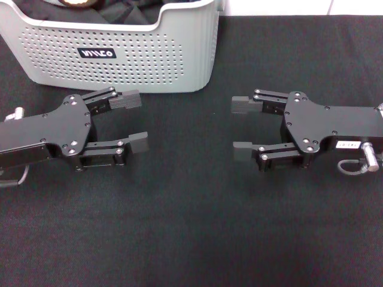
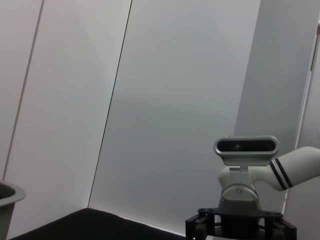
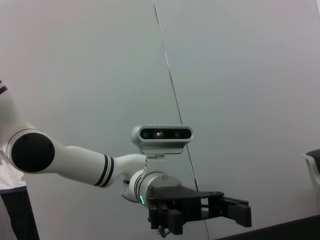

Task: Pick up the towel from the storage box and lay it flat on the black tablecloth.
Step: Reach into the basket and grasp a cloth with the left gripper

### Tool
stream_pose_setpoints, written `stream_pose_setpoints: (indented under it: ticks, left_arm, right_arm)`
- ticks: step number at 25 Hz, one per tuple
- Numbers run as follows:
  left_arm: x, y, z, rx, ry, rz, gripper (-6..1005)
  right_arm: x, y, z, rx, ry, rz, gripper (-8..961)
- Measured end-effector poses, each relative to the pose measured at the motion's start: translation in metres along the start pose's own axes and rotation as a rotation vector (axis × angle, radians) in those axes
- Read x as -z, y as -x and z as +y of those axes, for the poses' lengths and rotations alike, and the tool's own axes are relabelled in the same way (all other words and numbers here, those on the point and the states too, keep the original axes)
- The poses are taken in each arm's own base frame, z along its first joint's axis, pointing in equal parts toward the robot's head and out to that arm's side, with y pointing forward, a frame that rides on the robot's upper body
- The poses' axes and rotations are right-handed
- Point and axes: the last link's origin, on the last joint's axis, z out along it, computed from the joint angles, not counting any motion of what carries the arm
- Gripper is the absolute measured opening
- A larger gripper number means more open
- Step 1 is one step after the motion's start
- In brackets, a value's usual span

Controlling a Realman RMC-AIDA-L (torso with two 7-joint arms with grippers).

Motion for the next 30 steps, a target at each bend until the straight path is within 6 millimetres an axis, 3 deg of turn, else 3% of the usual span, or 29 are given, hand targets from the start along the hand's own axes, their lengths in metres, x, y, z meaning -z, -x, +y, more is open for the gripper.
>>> stream_pose_setpoints:
  ticks: [13, 16, 19, 22, 26, 28, 29, 30]
  left_arm:
    - [0.000, 0.001, -0.003, 0.000, -0.017, -0.007, 874]
    - [0.000, -0.007, -0.010, 0.003, -0.059, 0.024, 874]
    - [-0.001, -0.031, -0.025, 0.008, -0.129, 0.126, 874]
    - [-0.010, -0.070, -0.039, -0.037, -0.175, 0.235, 873]
    - [-0.042, -0.122, -0.067, -0.092, -0.294, 0.209, 873]
    - [-0.051, -0.130, -0.076, -0.096, -0.336, 0.176, 873]
    - [-0.063, -0.138, -0.086, -0.105, -0.381, 0.139, 872]
    - [-0.089, -0.149, -0.108, -0.121, -0.483, 0.049, 872]
  right_arm:
    - [-0.001, 0.001, -0.001, 0.003, 0.000, 0.001, 854]
    - [0.000, 0.000, -0.001, 0.007, -0.009, 0.003, 854]
    - [0.000, -0.002, -0.003, 0.008, -0.025, 0.010, 854]
    - [0.000, -0.003, -0.005, 0.009, -0.034, 0.018, 854]
    - [0.001, -0.007, -0.003, 0.001, -0.042, 0.019, 854]
    - [0.002, -0.012, -0.001, -0.009, -0.051, 0.016, 855]
    - [0.006, -0.016, 0.002, -0.019, -0.066, 0.012, 855]
    - [0.006, -0.016, 0.002, -0.019, -0.066, 0.012, 855]
